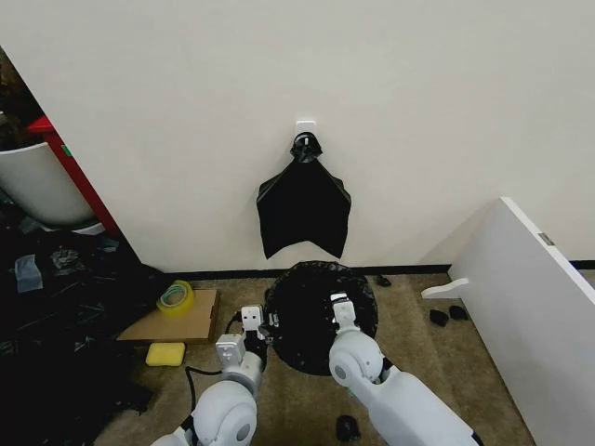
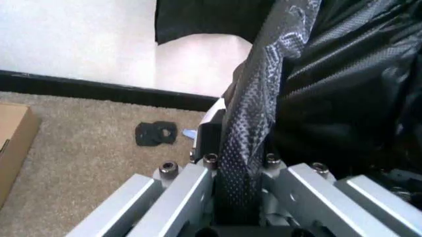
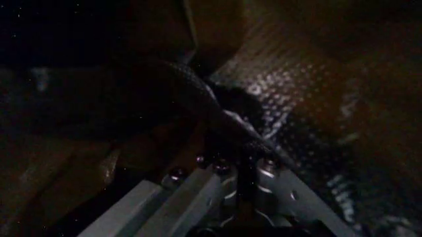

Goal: Place the garbage bag over the trash bin.

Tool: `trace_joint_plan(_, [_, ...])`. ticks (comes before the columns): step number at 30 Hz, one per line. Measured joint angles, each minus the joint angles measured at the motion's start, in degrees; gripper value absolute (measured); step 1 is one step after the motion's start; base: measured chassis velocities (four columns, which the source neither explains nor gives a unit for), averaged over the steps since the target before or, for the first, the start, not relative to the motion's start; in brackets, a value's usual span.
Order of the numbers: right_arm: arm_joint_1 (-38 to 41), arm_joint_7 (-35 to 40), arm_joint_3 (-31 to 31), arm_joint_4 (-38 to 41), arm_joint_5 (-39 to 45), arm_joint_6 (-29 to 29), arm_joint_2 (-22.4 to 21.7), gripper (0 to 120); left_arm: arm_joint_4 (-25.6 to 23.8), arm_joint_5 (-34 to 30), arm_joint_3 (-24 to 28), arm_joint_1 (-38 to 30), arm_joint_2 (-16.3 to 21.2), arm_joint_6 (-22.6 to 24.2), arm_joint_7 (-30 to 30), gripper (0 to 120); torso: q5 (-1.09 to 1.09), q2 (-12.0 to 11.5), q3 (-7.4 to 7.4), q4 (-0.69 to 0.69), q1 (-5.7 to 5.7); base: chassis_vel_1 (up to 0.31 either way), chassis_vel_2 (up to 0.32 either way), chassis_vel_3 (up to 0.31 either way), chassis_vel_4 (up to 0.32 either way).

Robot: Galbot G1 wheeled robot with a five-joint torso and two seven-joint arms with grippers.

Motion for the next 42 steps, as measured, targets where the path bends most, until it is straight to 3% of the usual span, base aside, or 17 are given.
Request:
trace_joint_plan(9, [-1.33,-3.63,-0.62,2.40,-0.59,2.23,0.69,0,-0.06,-0.09,1.01,0.46,-0.28,0.06,0.14,0,-0.01,0.00,0.00,0.00,0.00,0.000,0.000,0.000,0.000])
trace_joint_plan(19, [1.20,-3.82,-2.91,-2.53,-1.08,2.66,5.02,0,-1.24,0.91,1.53,1.44,0.62,0.13,1.49,0,-0.01,0.00,0.00,0.01,0.00,0.000,0.000,0.000,0.000])
trace_joint_plan(32, [0.78,-0.73,-4.36,-3.50,-1.07,-0.31,3.86,0,-1.29,3.21,2.17,1.74,1.50,-0.68,3.03,0,-0.01,0.00,0.00,0.00,0.00,0.000,0.000,0.000,0.000])
trace_joint_plan(42, [2.25,-2.04,-3.11,-5.08,-1.24,1.85,3.87,0,-1.31,4.47,3.41,2.02,2.00,-0.65,3.72,0,-0.01,0.00,0.00,0.01,0.00,0.000,0.000,0.000,0.000])
